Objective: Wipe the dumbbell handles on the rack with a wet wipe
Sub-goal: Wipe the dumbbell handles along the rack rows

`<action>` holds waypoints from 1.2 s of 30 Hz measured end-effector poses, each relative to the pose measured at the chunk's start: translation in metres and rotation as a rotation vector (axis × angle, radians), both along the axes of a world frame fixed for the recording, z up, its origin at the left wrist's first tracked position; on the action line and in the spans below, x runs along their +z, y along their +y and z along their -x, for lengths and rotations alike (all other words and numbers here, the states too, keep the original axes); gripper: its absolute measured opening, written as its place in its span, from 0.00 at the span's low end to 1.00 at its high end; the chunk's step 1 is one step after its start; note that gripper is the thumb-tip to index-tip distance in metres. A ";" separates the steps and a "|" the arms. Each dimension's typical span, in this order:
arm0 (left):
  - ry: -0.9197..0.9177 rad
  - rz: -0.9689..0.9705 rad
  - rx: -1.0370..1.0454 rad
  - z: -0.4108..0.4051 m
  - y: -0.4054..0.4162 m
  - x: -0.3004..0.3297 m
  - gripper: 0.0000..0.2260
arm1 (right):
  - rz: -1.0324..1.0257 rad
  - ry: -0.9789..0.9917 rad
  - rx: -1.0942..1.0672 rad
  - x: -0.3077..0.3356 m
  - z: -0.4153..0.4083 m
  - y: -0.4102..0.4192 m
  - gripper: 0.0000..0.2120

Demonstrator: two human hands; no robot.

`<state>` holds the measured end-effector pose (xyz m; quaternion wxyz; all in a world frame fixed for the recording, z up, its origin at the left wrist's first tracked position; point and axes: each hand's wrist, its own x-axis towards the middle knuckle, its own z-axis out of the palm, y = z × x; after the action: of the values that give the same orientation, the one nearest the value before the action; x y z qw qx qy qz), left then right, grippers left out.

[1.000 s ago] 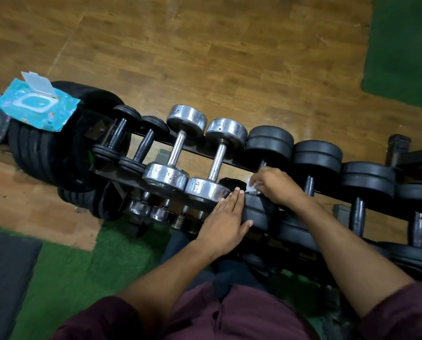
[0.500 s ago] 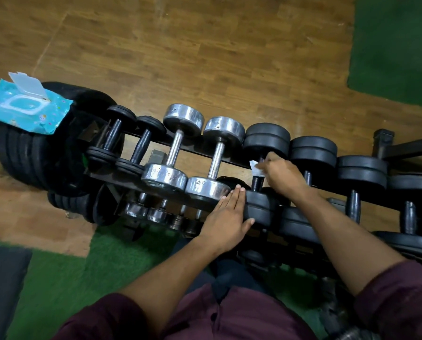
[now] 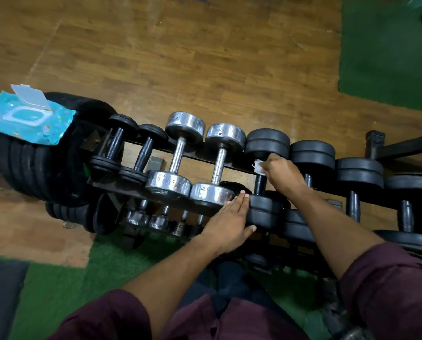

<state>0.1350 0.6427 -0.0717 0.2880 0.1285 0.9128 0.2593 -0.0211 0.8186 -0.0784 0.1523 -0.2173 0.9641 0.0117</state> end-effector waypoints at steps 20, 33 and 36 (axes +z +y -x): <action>0.081 0.020 0.263 -0.018 0.035 0.002 0.41 | 0.620 -0.377 -0.899 -0.040 -0.026 0.020 0.04; 0.058 0.114 0.484 -0.019 0.072 0.003 0.43 | 0.388 -0.573 -0.636 -0.029 -0.014 0.025 0.09; 0.066 0.125 0.484 -0.018 0.072 0.003 0.43 | 0.385 -0.745 -0.585 -0.028 -0.017 0.030 0.11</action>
<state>0.1530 0.7151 -0.0687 0.1951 -0.1037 0.9401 0.2594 -0.0046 0.8486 -0.1064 0.4398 0.0480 0.8495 -0.2874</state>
